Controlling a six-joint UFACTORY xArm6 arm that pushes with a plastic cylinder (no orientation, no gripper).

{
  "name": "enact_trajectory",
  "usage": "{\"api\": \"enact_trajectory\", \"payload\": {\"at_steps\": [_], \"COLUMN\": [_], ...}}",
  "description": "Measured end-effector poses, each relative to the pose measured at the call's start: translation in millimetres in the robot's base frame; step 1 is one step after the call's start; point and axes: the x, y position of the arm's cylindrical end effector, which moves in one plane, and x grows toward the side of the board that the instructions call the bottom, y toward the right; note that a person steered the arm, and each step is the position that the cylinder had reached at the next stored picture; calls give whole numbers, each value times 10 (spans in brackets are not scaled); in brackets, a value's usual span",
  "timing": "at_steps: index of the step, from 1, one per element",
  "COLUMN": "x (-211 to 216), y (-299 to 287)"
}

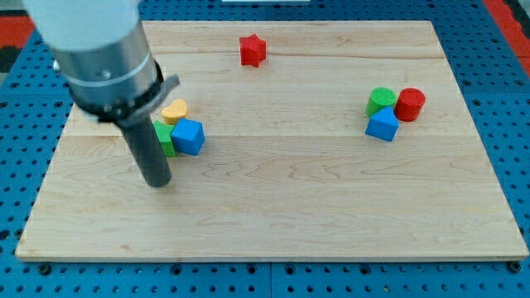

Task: Push the green star blue cube heart into the red star

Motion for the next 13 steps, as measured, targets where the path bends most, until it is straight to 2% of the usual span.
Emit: {"api": "enact_trajectory", "payload": {"at_steps": [1, 3, 4, 5, 7, 9, 11, 12, 13], "x": [-436, -785, -710, -527, -1076, -1094, -1362, -1372, -1190], "y": [-57, -123, -61, -518, -507, 386, 600, 627, 681]}}
